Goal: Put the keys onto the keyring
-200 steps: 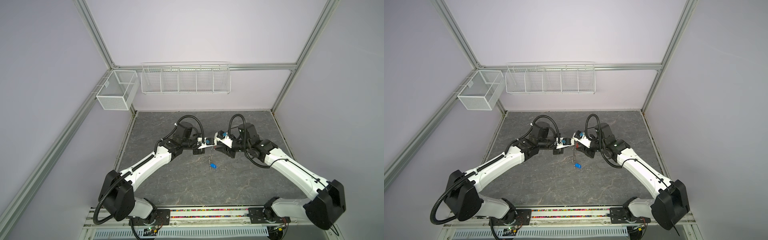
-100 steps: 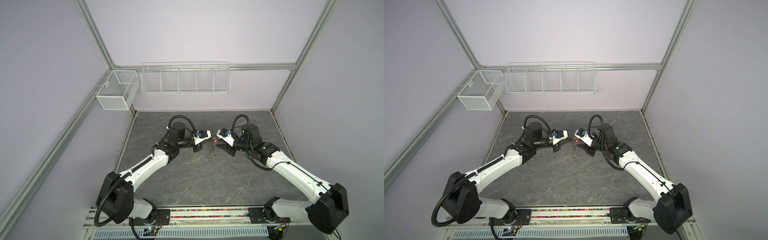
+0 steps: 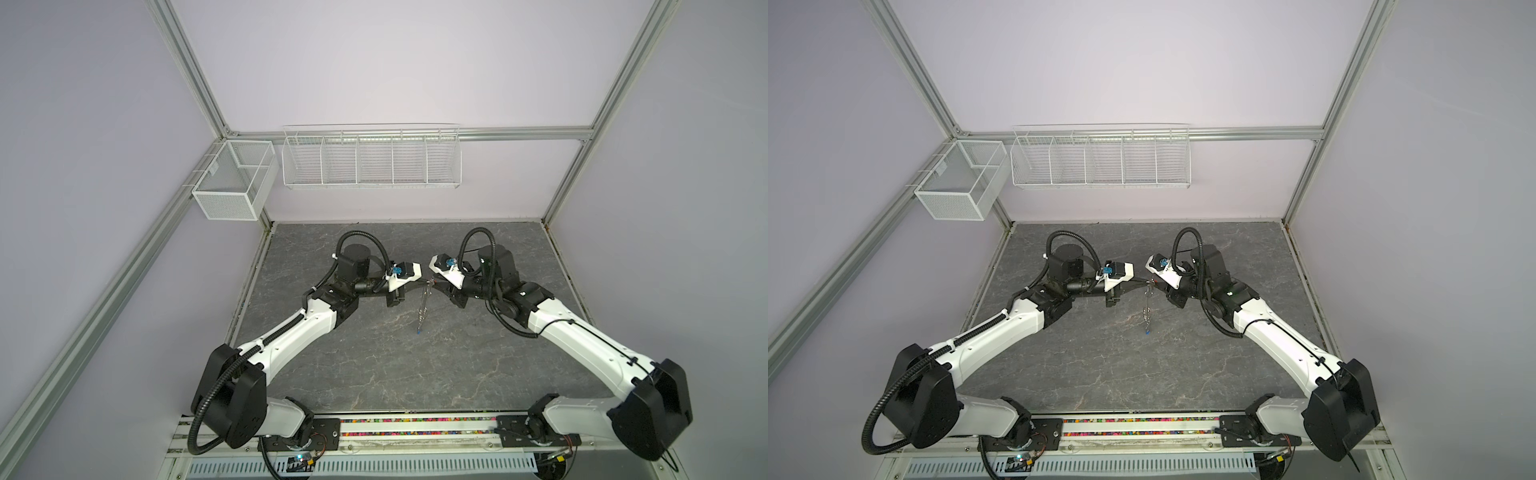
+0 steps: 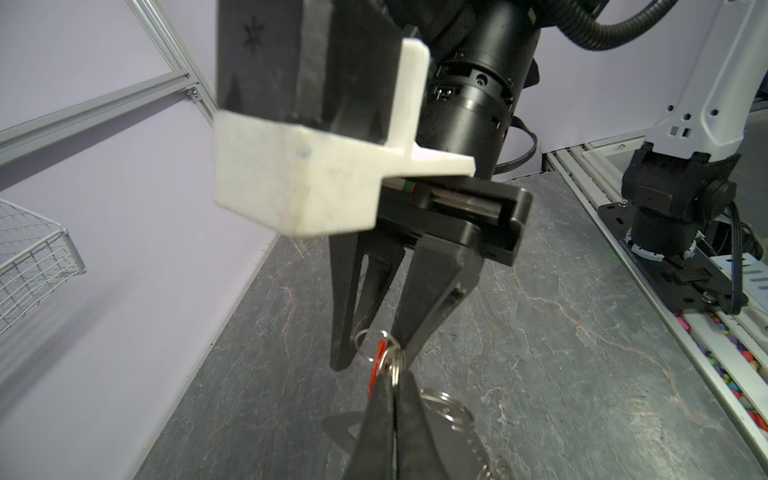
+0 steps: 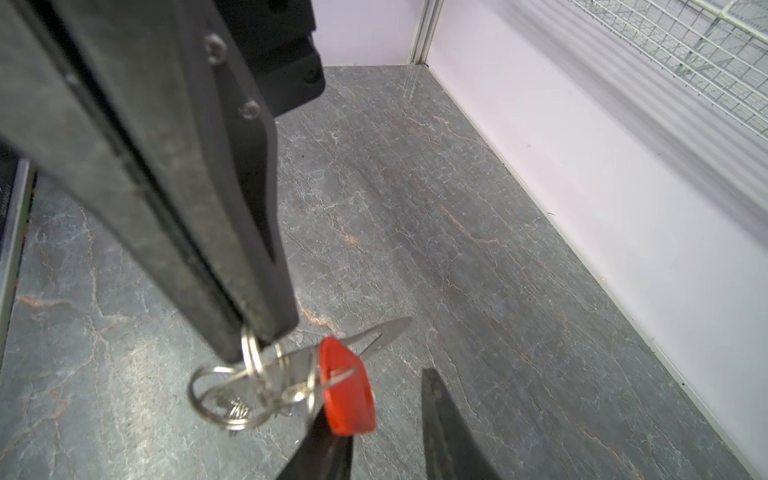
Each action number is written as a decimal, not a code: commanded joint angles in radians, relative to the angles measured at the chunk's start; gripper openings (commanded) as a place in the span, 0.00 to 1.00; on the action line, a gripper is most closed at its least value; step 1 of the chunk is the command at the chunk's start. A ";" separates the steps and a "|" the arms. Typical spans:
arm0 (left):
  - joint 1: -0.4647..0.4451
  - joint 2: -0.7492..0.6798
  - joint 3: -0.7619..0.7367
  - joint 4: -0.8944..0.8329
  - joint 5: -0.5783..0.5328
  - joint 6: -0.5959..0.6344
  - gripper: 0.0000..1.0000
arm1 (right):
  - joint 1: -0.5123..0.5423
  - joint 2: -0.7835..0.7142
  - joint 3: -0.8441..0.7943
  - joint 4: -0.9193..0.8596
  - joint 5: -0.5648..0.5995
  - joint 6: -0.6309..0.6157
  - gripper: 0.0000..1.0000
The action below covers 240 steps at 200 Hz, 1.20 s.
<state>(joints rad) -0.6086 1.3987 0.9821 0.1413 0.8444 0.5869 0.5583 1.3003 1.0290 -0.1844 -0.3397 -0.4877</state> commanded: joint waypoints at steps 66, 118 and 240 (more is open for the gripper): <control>0.026 -0.017 0.001 0.081 -0.016 -0.054 0.00 | 0.005 -0.006 -0.003 -0.004 -0.024 -0.028 0.07; 0.046 -0.012 -0.012 0.206 -0.016 -0.146 0.00 | 0.005 -0.024 -0.044 0.002 0.083 -0.029 0.07; 0.056 0.083 0.010 0.321 0.137 -0.303 0.00 | -0.001 -0.137 -0.114 0.106 0.075 -0.237 0.33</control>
<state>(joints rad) -0.5602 1.4631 0.9573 0.4355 0.8940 0.3260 0.5732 1.2366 0.9203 -0.0559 -0.2295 -0.6102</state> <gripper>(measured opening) 0.047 0.319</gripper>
